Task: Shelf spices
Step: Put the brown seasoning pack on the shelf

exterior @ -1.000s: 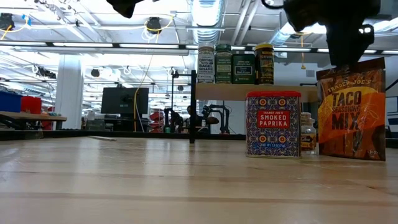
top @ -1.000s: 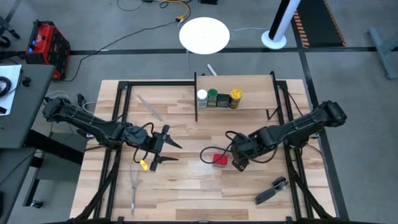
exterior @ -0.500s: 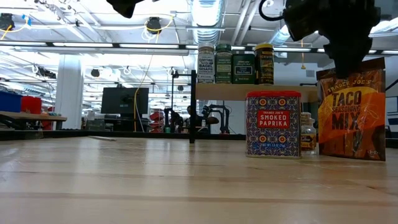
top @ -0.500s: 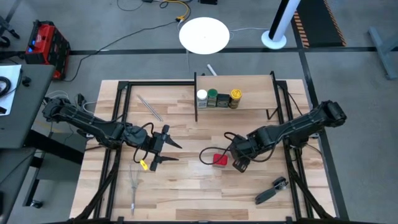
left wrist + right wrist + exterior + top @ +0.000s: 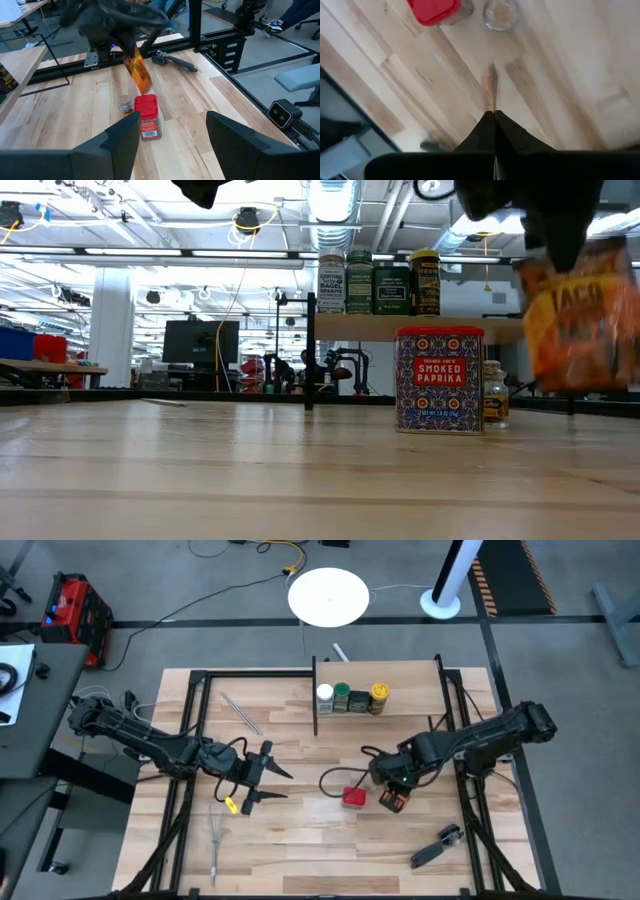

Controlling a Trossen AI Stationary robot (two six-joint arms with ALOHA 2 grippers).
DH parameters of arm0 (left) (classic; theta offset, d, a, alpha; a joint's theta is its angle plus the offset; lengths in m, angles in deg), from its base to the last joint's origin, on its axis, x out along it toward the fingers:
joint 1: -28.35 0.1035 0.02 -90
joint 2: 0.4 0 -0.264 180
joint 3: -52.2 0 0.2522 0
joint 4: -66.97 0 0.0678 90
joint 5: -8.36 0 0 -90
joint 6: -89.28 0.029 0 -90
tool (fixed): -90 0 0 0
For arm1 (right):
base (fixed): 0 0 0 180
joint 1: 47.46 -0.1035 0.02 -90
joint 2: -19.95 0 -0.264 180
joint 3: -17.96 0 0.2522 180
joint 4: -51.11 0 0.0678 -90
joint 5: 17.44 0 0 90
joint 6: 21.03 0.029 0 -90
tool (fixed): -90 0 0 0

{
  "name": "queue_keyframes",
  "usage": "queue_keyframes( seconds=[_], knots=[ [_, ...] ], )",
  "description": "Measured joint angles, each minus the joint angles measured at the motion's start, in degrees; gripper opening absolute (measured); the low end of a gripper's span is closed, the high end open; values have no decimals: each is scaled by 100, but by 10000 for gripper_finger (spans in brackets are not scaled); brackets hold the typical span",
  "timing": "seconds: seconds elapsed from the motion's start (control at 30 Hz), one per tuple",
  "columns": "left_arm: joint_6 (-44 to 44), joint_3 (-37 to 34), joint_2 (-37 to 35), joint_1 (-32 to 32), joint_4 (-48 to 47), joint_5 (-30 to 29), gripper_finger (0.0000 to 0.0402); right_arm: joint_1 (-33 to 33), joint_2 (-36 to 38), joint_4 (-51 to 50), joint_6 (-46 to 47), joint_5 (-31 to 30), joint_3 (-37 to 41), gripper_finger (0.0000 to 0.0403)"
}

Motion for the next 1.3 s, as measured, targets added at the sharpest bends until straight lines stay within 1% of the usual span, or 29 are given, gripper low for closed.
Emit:
queue_keyframes(
  seconds=[0.13,0.27,0.43,0.57,0.7,0.83,1.03,1.3],
  knots=[
    [0,0,0,0,0,2,219,138,2,-1106,-248,-59,-890,3],
    [1,0,0,0,0,2,219,379,4,-2032,-640,-523,-1802,2],
    [2,0,0,0,2,2,219,968,137,-1998,-1635,-947,-2467,1],
    [-4,0,0,-2,5,24,219,1608,244,-2002,-2593,-1021,-2602,1],
    [7,0,0,-4,4,24,219,2237,315,-1997,-3238,-988,-2606,1],
    [42,0,0,-4,3,24,219,2720,313,-1994,-3821,-965,-2607,0],
    [13,0,0,-4,3,26,219,3201,317,-1996,-4484,-949,-2607,0],
    [50,0,0,-4,2,26,219,3616,326,-1996,-4732,-932,-2607,0]
  ],
)
